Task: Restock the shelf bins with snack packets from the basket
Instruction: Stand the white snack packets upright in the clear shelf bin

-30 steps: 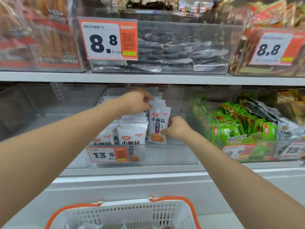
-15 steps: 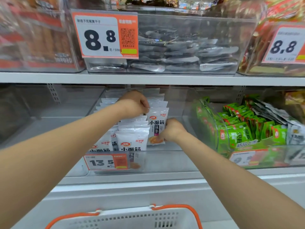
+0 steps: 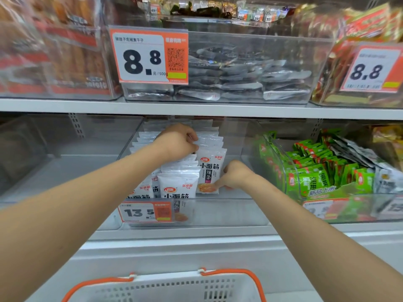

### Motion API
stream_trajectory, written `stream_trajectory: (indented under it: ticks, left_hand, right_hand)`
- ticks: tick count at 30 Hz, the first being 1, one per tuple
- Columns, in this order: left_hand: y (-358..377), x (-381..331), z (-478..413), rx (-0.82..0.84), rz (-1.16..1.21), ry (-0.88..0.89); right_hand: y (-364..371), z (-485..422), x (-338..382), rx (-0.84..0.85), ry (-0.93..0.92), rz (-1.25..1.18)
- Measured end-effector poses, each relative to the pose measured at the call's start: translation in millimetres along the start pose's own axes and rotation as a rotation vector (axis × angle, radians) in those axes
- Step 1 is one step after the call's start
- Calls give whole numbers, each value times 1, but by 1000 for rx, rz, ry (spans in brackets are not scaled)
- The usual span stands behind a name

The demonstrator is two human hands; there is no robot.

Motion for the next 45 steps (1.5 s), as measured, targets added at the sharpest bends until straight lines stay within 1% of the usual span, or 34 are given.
stream_trajectory:
  ticks: [2, 4, 6, 8, 9, 11, 13, 15, 17, 20, 22, 24, 27, 30, 33, 36, 39, 41, 42, 43, 45]
  left_hand:
    - [-3, -1, 5, -50, 4, 23]
    - [-5, -5, 12, -89, 3, 36]
    - [-10, -13, 25, -151, -23, 51]
    - [-19, -25, 47, -275, -27, 100]
    - [-23, -31, 61, -339, -16, 139]
    - [-25, -41, 92, -407, -15, 187]
    - [-18, -43, 124, -401, -22, 161]
    - [-6, -36, 154, -359, -3, 105]
    - [10, -20, 182, -269, 30, 51]
    - [36, 16, 217, -102, 48, -59]
    - [57, 43, 235, 41, 79, -133]
    - [79, 67, 250, 175, 77, -187]
    - [108, 97, 265, 325, 50, -228]
    - [131, 120, 274, 476, -20, -235]
    - [149, 132, 279, 592, -55, -249]
    - [159, 134, 284, 638, -58, -260]
    - [163, 132, 288, 664, -50, -266]
    - [164, 132, 288, 667, -50, -267]
    - [164, 131, 287, 671, -42, -272]
    - [164, 130, 287, 674, -33, -278]
    - [163, 129, 287, 676, -17, -294]
  right_hand:
    - [-9, 10, 1, -47, -20, 27]
    - [-16, 21, 5, -150, -66, 33]
    - [-23, 35, 10, -339, -134, 25]
    - [-28, 57, 16, -556, -251, 15]
    - [-27, 72, 20, -632, -333, 8]
    - [-22, 104, 29, -715, -473, -42]
    - [-8, 130, 33, -715, -548, -109]
    - [15, 151, 32, -647, -565, -159]
    - [43, 165, 25, -539, -542, -146]
    - [88, 175, 9, -348, -457, -71]
    - [120, 176, -5, -176, -396, -30]
    - [148, 175, -20, -14, -370, 43]
    - [186, 169, -42, 235, -352, 207]
    - [221, 158, -78, 404, -266, 378]
    - [244, 154, -124, 500, -164, 496]
    - [261, 164, -172, 552, -109, 668]
    - [282, 181, -207, 683, -196, 1008]
    - [288, 187, -213, 736, -202, 1109]
    - [290, 187, -213, 744, -233, 1133]
    - [289, 189, -209, 719, -237, 1102]
    - [284, 188, -196, 669, -179, 943]
Point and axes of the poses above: each hand's wrist, its own z-axis away from the middle knuckle, its own y-axis out of the palm, x = y × z, the point moved 5 cm from there along -z, towards the middle knuckle, and after that the axes turned 3 degrees about -y, right-handed, at the moved point
